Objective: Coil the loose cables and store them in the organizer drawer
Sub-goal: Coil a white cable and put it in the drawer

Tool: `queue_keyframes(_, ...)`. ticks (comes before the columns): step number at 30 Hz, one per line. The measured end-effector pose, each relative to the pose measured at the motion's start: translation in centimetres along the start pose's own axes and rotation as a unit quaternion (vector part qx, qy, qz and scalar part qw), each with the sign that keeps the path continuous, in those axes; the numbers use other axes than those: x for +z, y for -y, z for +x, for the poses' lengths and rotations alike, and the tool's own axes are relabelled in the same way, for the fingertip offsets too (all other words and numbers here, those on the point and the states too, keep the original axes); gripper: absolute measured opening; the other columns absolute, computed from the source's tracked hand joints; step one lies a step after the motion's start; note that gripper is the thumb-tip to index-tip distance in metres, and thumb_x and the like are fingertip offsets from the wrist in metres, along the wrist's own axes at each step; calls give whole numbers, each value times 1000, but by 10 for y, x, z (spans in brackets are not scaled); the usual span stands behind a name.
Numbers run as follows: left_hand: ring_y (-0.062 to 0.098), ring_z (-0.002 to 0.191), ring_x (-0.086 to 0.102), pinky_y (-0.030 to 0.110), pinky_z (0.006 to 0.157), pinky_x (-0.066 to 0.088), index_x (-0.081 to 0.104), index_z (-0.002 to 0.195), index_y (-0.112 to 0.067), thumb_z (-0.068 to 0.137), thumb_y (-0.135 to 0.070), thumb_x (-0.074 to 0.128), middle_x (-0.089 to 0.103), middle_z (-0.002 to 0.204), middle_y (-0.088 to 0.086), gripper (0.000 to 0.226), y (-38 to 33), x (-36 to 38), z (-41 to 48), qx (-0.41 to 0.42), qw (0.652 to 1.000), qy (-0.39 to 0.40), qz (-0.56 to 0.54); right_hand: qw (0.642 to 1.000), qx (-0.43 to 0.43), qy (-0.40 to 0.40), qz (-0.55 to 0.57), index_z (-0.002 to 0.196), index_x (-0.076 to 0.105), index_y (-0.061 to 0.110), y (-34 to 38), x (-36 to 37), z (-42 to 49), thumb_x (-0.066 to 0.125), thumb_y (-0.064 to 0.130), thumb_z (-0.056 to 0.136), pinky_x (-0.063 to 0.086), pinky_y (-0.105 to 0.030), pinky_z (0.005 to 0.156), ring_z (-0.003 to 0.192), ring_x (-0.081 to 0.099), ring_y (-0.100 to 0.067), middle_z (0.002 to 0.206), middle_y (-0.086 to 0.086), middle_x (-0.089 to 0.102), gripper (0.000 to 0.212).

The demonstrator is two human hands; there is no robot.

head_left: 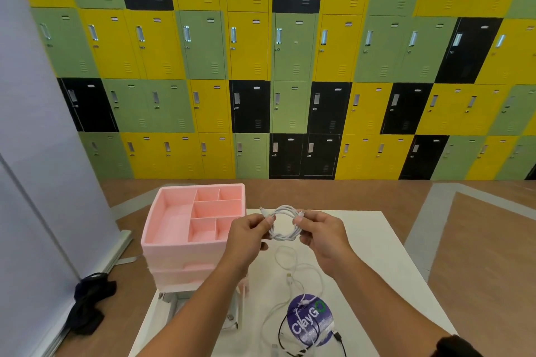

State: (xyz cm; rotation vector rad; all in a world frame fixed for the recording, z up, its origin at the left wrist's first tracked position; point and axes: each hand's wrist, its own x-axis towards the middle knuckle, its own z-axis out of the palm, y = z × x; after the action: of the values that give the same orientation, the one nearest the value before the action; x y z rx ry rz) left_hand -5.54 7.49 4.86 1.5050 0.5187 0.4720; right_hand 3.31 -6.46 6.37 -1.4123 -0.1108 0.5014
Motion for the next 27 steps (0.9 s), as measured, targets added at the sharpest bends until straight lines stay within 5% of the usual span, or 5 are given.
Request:
queue_keyframes(15, 15, 67, 63, 29, 56, 49, 77, 85, -7, 89, -12, 74, 71, 73, 9, 7, 38, -119, -45, 3, 997, -66, 34, 995, 13, 87, -50, 89, 68, 3, -64, 80, -34, 79, -4, 80, 54, -31, 64, 65, 60, -20, 77, -11, 69, 15)
queue_keyframes(20, 16, 56, 55, 30, 53, 46, 74, 76, -3, 85, -7, 77, 63, 59, 4, 11, 69, -165, -64, -37, 994, -86, 61, 988, 34, 120, -87, 89, 64, 1, -102, 109, -50, 78, -8, 78, 51, -28, 54, 54, 60, -17, 72, -11, 68, 20)
queue_keyframes(27, 19, 58, 59, 26, 47, 48, 71, 73, 1, 85, -2, 77, 63, 64, 12, 14, 123, -195, -80, -131, 984, -68, 96, 972, 85, 126, -178, 81, 58, 1, -160, 123, -64, 78, -10, 77, 51, -30, 53, 52, 57, -20, 68, -14, 64, 23)
